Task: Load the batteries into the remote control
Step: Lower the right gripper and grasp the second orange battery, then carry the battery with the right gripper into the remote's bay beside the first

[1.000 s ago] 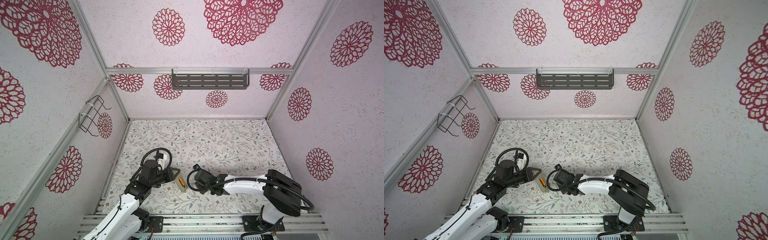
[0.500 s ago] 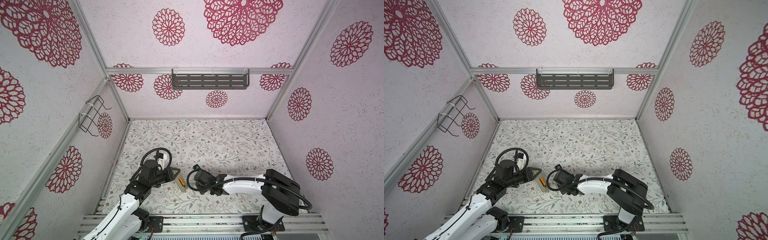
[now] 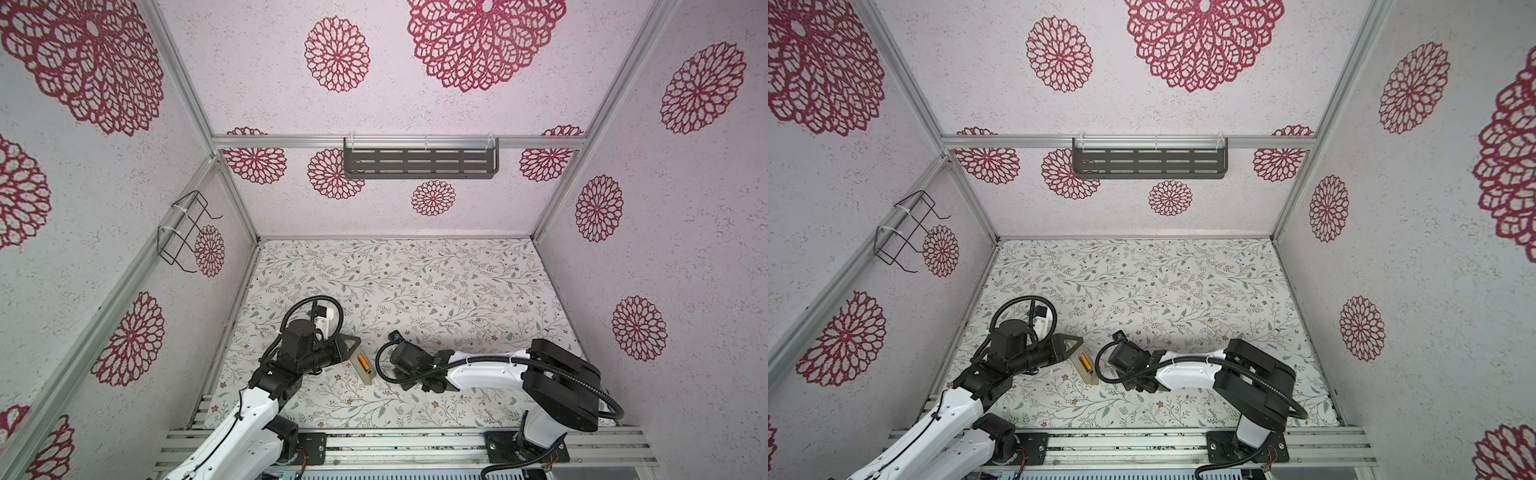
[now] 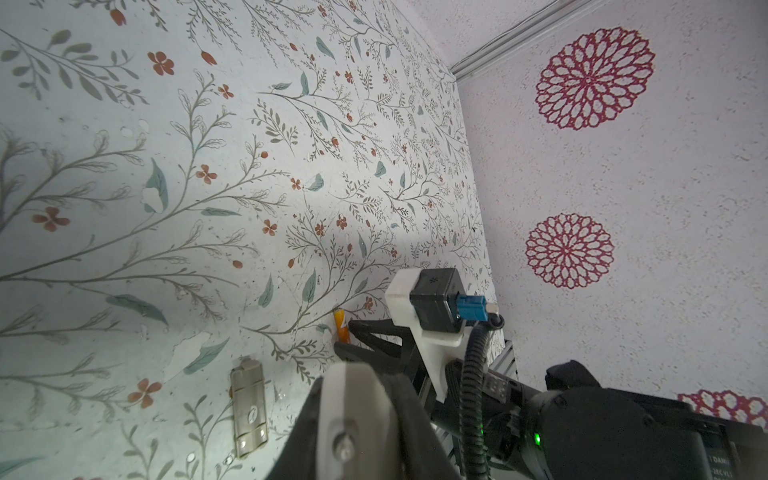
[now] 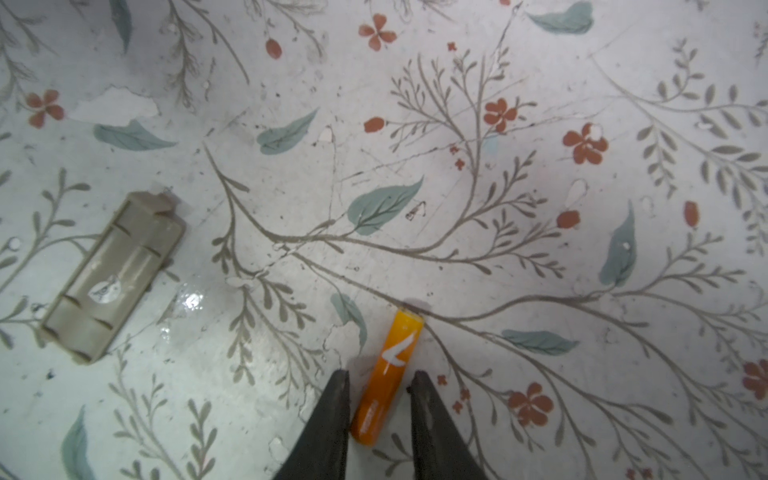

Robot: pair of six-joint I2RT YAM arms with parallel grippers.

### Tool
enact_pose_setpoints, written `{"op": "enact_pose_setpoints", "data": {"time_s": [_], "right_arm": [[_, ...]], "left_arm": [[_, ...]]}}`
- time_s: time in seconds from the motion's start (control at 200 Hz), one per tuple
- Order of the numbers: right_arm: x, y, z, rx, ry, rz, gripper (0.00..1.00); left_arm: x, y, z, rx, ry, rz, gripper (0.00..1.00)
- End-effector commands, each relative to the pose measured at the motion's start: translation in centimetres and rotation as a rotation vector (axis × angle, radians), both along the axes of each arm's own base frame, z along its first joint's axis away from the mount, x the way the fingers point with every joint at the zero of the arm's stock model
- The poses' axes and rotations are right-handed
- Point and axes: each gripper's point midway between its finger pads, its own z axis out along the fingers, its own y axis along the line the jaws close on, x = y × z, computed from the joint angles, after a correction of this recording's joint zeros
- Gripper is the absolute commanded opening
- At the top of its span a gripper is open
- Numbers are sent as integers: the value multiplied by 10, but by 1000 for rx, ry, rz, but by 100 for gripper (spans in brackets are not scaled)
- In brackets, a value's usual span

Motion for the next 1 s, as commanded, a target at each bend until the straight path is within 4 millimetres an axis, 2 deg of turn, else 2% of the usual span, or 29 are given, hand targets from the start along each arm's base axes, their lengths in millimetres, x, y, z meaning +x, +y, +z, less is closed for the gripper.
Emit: {"op": "enact_pose_setpoints", "data": {"time_s": [0.0, 0.38, 0.605, 0.775, 0.996], "right_arm": [[1, -15, 1, -29, -6, -30, 27], [5, -26, 1, -53, -14, -44, 19], [6, -26, 5, -59, -31, -15, 8], [2, -12, 25, 18, -97, 97, 1], [-6, -8, 75, 122, -238, 213, 0]], "left_arm": [[3, 1, 6, -14, -41, 5, 0], [4, 0, 4, -13, -38, 2, 0], [5, -1, 5, -22, -41, 4, 0], [7, -2, 6, -39, -47, 8, 0], [7, -4, 14, -68, -81, -2, 0]]}}
